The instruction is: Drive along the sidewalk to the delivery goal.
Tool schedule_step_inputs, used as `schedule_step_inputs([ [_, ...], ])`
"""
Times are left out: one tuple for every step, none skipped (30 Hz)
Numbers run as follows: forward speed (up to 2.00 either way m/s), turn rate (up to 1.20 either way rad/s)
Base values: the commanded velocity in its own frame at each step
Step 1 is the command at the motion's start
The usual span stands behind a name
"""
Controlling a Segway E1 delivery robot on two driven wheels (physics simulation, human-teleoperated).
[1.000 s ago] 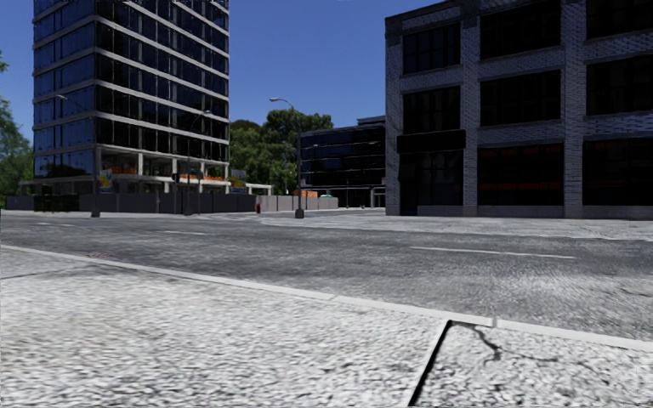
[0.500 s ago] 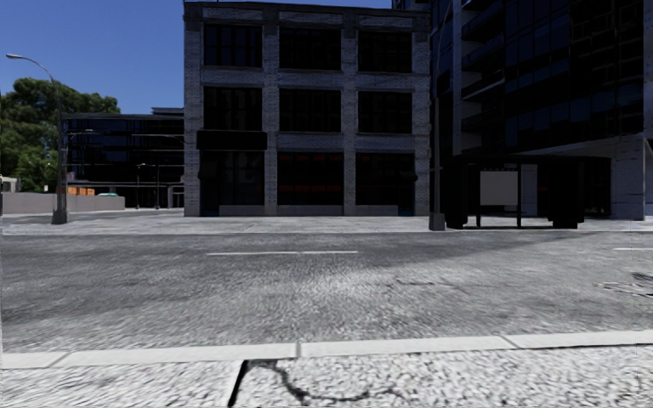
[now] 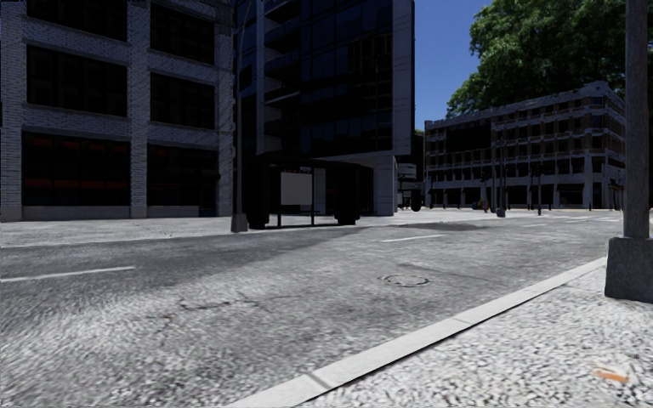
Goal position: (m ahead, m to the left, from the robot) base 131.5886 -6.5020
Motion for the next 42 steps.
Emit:
schedule_step_inputs([
  [1.45, -1.17],
  [1.45, -1.17],
  [1.45, -1.17],
  [1.44, -1.17],
  [1.44, -1.17],
  [1.44, -1.17],
  [1.43, -1.17],
  [1.43, -1.17],
  [1.43, -1.17],
  [1.43, -1.17],
  [1.43, -1.17],
  [1.43, -1.17],
  [1.43, -1.17],
  [1.43, -1.17],
  [1.43, -1.17],
  [1.43, -1.17],
  [1.43, -1.17],
  [1.43, -1.17],
  [1.44, -1.17],
  [1.44, -1.17],
  [1.44, -1.17],
  [1.44, -1.17],
  [1.46, -1.17],
  [1.46, -1.17],
  [1.46, -1.17],
  [1.47, -1.11],
  [1.47, -0.94],
  [1.47, -0.89],
  [1.47, -0.86],
  [1.47, -0.86],
  [1.6, -0.74],
  [2.0, -0.03],
  [2.0, 0.0],
  [2.0, 0.0],
  [2.0, 0.0],
  [2.0, 0.0],
  [2.0, 0.0],
  [2.0, 0.0],
  [2.0, 0.0],
  [2.0, 0.0],
  [2.0, 0.0],
  [2.0, 0.0],
])
